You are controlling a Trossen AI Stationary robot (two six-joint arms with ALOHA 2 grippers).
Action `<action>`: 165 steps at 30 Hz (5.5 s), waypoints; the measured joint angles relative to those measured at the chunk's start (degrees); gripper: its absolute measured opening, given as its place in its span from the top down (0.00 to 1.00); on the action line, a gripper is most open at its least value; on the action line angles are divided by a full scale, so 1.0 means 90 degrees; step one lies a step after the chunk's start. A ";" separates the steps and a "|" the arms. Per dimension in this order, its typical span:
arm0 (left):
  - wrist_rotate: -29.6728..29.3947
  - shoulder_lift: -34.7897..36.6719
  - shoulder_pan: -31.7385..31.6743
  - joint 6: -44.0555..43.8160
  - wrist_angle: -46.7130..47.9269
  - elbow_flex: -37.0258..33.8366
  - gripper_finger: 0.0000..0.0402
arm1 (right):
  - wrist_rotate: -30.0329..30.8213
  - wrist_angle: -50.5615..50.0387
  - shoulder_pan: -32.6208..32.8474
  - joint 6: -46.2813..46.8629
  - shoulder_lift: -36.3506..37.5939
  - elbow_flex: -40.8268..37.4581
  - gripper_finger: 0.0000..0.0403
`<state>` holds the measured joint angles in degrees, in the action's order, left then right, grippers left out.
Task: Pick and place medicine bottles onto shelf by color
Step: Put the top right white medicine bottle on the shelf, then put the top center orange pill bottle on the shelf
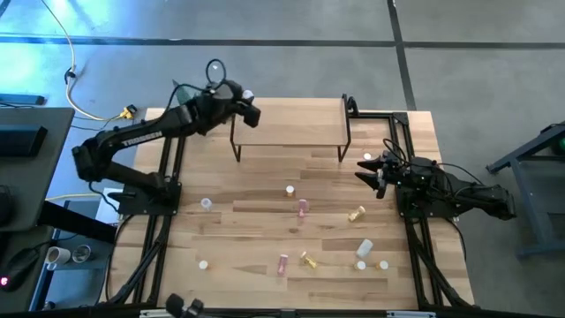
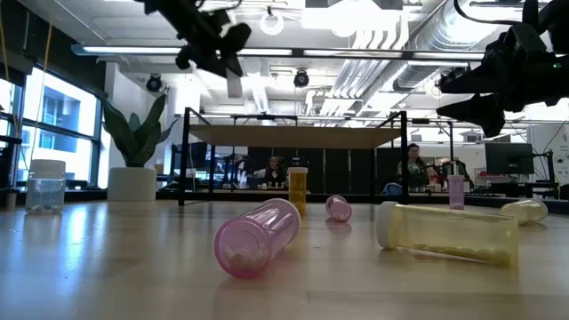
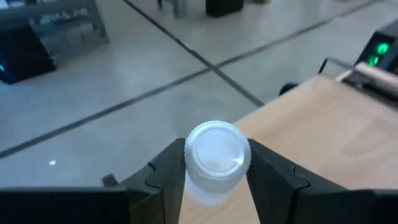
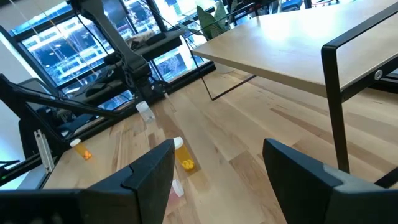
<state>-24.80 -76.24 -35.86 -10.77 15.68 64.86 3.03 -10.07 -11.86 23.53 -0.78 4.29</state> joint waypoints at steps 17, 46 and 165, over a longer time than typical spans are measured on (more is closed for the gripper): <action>0.0024 -0.1193 -0.0355 -0.0287 0.0618 0.0389 0.66 | 0.0000 0.0000 0.0000 0.0002 0.0000 -0.0001 0.41; -0.0010 -0.1434 -0.0488 -0.0830 0.0683 0.0401 0.65 | 0.0000 0.0000 0.0002 0.0002 0.0000 0.0000 0.41; 0.3072 0.3037 0.2275 -0.0555 -0.2480 -0.3380 0.51 | -0.0357 -0.0665 0.0236 -0.0174 -0.5528 0.4326 0.41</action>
<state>2.85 -48.90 -15.38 -15.76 -6.65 34.44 -0.19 -16.05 -9.73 21.97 -50.53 43.23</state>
